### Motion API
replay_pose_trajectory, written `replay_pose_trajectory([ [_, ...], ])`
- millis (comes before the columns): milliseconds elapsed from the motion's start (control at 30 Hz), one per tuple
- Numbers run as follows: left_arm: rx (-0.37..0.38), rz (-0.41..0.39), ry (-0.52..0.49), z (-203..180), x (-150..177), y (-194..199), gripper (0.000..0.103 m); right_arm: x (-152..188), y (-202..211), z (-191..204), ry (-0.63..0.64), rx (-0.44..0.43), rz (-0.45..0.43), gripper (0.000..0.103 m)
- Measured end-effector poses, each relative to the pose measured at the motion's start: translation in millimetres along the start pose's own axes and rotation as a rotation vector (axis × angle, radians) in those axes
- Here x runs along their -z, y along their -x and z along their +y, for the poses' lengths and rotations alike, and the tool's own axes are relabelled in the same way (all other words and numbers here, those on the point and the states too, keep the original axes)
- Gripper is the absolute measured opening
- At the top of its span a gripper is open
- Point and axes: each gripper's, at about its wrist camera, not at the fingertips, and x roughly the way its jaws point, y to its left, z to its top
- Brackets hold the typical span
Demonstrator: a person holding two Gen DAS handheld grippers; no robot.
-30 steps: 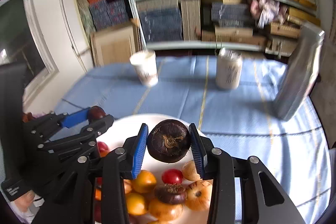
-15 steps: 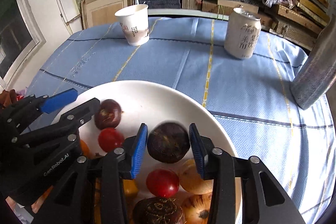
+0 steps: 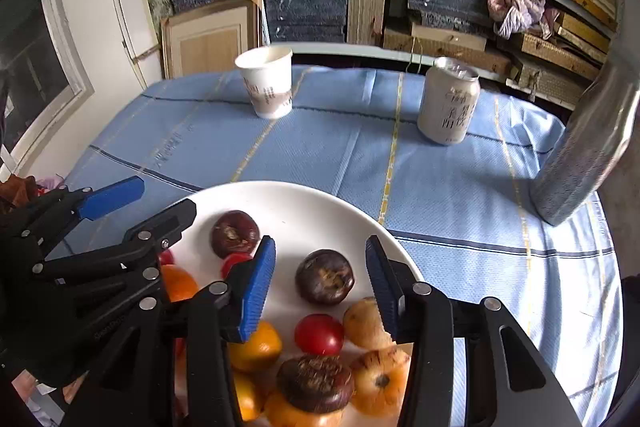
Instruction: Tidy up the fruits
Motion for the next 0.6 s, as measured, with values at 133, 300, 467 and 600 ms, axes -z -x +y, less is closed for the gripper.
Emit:
replay_pose_trajectory([
  [133, -0.026, -0.04, 0.009, 2, 4, 25, 0.07, 4, 23, 3, 0.003, 0.004, -0.04, 0.057],
  [300, -0.036, -0.103, 0.034, 9, 15, 64, 0.085, 11, 57, 3, 0.002, -0.005, -0.084, 0.059],
  [467, -0.065, -0.164, 0.004, 2, 31, 101, 0.087, 25, 92, 11, 0.018, -0.012, -0.129, 0.061],
  [600, -0.078, -0.191, -0.006, 0, 45, 126, 0.093, 39, 118, 17, 0.028, -0.015, -0.163, 0.069],
])
